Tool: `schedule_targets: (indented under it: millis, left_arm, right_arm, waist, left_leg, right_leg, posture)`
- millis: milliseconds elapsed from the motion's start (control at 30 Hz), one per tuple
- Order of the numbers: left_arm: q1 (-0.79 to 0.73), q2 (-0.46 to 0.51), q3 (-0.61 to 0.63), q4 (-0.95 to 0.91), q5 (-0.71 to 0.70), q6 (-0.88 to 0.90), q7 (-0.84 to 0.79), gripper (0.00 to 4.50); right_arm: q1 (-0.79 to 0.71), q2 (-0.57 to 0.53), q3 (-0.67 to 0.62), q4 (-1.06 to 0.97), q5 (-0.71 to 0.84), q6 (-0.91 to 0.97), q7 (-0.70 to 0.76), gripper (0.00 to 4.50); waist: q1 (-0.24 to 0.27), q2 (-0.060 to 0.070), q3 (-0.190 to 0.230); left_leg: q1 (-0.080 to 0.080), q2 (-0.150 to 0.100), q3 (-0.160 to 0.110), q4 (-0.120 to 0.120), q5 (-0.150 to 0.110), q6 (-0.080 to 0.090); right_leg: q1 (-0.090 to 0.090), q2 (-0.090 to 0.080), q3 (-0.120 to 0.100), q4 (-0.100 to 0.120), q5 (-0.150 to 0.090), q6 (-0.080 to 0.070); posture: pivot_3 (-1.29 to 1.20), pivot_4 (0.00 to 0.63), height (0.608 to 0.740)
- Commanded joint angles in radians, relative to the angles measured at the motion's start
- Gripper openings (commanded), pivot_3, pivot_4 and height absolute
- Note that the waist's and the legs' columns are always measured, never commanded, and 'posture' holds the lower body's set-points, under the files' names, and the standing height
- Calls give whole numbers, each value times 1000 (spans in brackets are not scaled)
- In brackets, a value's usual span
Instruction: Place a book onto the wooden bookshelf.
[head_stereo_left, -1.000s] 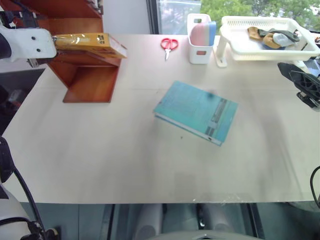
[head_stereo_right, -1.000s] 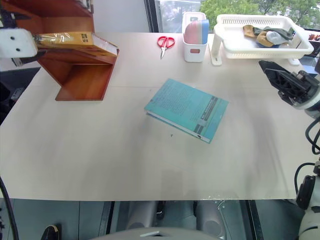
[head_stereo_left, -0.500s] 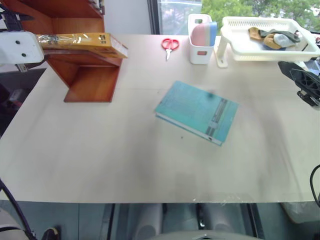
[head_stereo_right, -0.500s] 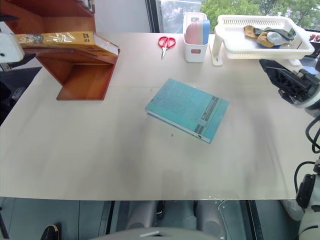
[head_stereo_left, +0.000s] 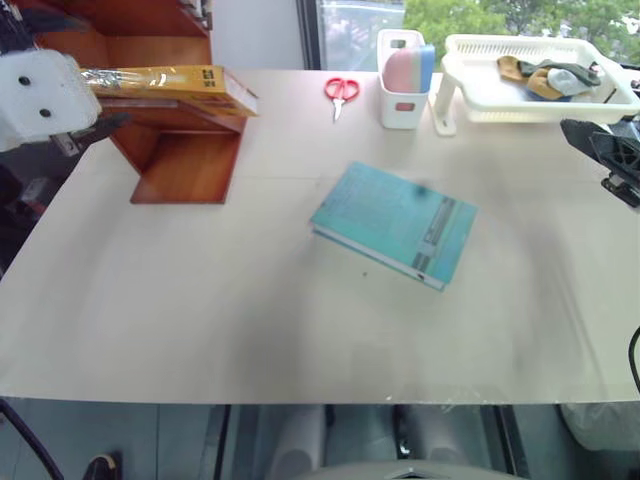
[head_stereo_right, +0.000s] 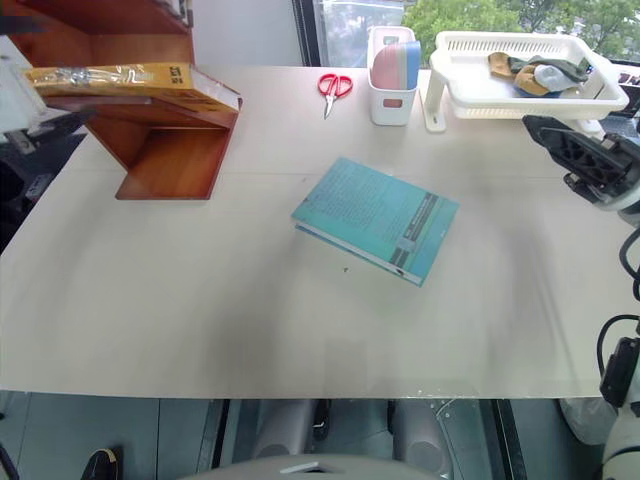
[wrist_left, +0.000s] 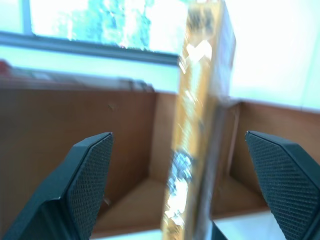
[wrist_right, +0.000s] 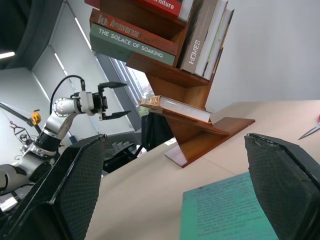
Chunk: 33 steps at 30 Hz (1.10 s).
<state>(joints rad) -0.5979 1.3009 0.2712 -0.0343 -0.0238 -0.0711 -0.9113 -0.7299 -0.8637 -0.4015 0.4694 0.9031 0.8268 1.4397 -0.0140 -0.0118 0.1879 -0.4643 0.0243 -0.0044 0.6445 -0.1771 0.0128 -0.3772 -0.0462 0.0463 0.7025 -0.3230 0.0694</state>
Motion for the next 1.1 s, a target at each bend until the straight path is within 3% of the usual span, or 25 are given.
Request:
schedule_targets:
  millis: [33,167,300,567,867,1100]
  left_arm:
    - [-67,-99,-93,-104,-45,75,24,4462]
    - [-121,-291,-236,-138,-14,109,50,4462]
    - [-207,-514,-347,-8,73,93,171,4462]
    - [-330,-732,-359,303,149,54,382,4462]
    - [-336,-768,-333,445,270,0,683,4462]
    - [-297,-747,-317,434,268,40,703,4462]
  right_arm:
    - [-14,-37,-34,-19,11,8,11,4500]
    - [14,-40,-49,-49,20,13,-3,4500]
    - [56,-41,-84,-95,39,27,-29,4500]
    - [111,-37,-132,-153,64,35,-67,4500]
    - [130,-31,-143,-169,77,26,-85,4500]
    - [143,-21,-148,-176,79,17,-94,4500]
  waist:
    - [1,2,-1]
    - [2,2,-1]
    - [0,2,-1]
    - [-1,2,-1]
    - [0,2,-1]
    - [-14,3,-1]
  left_leg:
    - [0,0,0,0,0,0]
    - [0,-1,-1,4,0,0]
    - [0,-1,-1,7,0,0]
    - [1,-1,-1,8,0,0]
    - [1,-1,-3,8,0,0]
    - [2,-1,-3,7,0,0]
  right_leg:
    - [0,0,0,0,0,0]
    - [1,1,0,4,0,0]
    - [0,1,1,8,0,0]
    - [0,2,3,9,0,0]
    - [0,1,4,8,0,0]
    - [0,2,5,9,0,0]
  posture:
    - [0,150,740]
    - [0,150,740]
    - [0,150,740]
    - [0,150,740]
    - [0,150,740]
    - [0,150,740]
